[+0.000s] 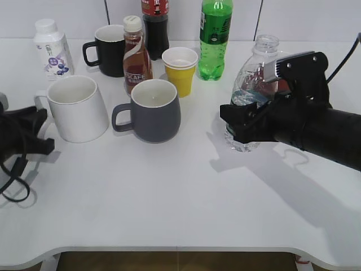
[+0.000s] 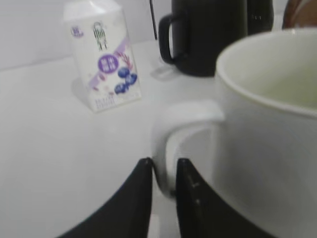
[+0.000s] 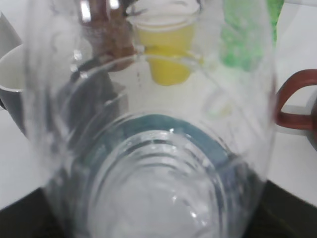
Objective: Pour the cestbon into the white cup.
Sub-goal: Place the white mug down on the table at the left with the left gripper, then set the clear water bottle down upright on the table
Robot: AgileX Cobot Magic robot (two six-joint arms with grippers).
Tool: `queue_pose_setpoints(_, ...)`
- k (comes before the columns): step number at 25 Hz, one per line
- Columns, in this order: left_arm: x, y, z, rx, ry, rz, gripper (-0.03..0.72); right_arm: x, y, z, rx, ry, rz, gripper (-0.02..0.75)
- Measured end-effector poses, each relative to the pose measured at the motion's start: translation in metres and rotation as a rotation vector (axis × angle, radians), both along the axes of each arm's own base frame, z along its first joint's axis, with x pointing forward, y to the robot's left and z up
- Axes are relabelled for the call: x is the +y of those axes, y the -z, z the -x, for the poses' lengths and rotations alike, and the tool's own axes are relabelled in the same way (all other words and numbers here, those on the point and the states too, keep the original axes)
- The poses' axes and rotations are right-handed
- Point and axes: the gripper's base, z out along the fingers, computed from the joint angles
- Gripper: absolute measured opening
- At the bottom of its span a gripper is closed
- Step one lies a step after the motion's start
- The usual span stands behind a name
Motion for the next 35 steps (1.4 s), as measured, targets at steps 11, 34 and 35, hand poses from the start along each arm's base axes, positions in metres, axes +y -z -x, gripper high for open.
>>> queue_pose_setpoints(11,0.003,-0.004,0.024,0.033,0.004,-0.006,0.24,-0.003,-0.001,-0.003,-0.023,0.043,0.011,0.47)
queue_pose_setpoints(34,0.007,-0.071,0.058,-0.118,-0.007,0.076,0.241,-0.006,0.01,-0.014,-0.168,0.087,0.092,0.648)
queue_pose_setpoints(35,0.008,-0.076,0.06,-0.119,-0.01,0.076,0.241,-0.007,0.001,-0.012,-0.185,0.089,0.085,0.649)
